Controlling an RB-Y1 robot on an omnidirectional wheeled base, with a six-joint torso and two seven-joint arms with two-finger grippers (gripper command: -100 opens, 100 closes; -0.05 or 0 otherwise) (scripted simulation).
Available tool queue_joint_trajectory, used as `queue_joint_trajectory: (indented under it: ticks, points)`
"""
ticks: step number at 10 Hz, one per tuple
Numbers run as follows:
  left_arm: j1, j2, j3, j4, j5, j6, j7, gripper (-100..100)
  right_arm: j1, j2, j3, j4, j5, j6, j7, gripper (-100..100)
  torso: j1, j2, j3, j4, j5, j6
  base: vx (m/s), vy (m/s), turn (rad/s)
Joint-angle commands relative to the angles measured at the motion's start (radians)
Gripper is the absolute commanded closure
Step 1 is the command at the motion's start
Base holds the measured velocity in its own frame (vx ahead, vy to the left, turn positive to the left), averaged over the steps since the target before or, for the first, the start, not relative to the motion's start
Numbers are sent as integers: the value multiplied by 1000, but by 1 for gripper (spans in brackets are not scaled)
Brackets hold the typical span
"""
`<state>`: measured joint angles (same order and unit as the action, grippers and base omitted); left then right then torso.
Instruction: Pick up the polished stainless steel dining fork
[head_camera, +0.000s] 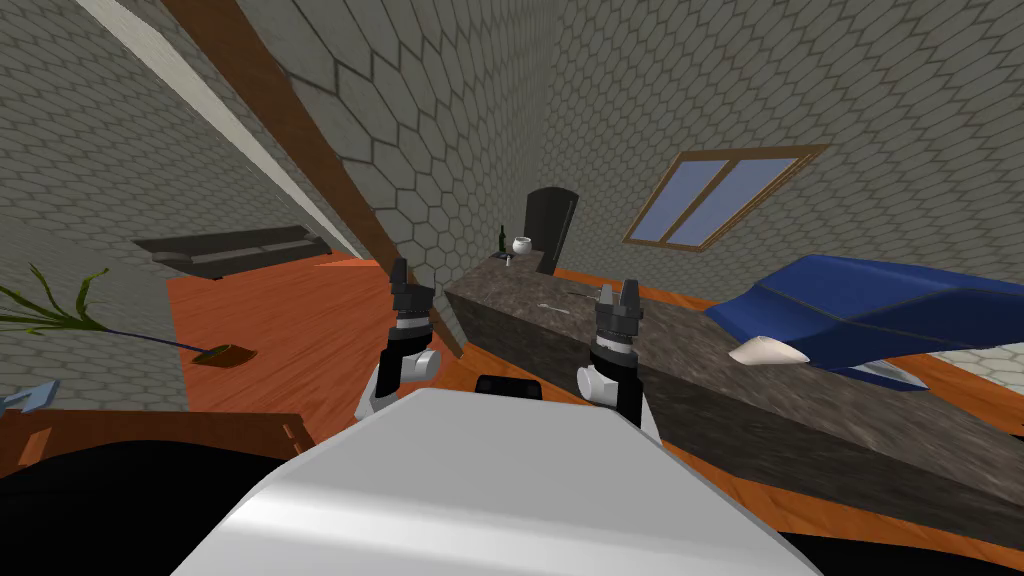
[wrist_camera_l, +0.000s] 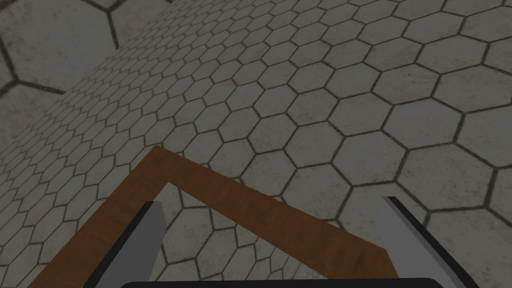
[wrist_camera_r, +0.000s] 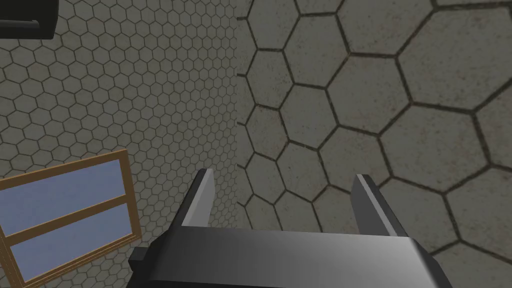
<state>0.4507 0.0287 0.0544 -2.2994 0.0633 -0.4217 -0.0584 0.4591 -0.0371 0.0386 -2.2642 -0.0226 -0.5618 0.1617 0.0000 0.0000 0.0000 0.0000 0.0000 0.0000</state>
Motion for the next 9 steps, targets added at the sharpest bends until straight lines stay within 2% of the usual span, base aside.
queue_joint_trajectory:
  ticks: [1, 6, 7, 9]
  points:
    - [0, 0, 0, 0, 0, 0, 0, 0, -6, -45, -9, 17, -2, -5, -1, -100, 0, 0, 0, 0, 0, 0, 15, 21, 149]
    - [0, 0, 0, 0, 0, 0, 0, 0, -27, -191, -40, 92, -7, -31, -6, -100, 3, -3, -2, -1, 1, 0, 35, 49, 183]
    - [0, 0, 0, 0, 0, 0, 0, 0, -27, -204, -40, 92, -7, -31, -6, -100, 4, -3, -2, -1, 1, -1, 31, 42, 71]
    - [0, 0, 0, 0, 0, 0, 0, 0, -37, -273, -52, 136, -6, -46, -8, -100, 3, -2, -1, -1, 1, 0, 39, 48, 188]
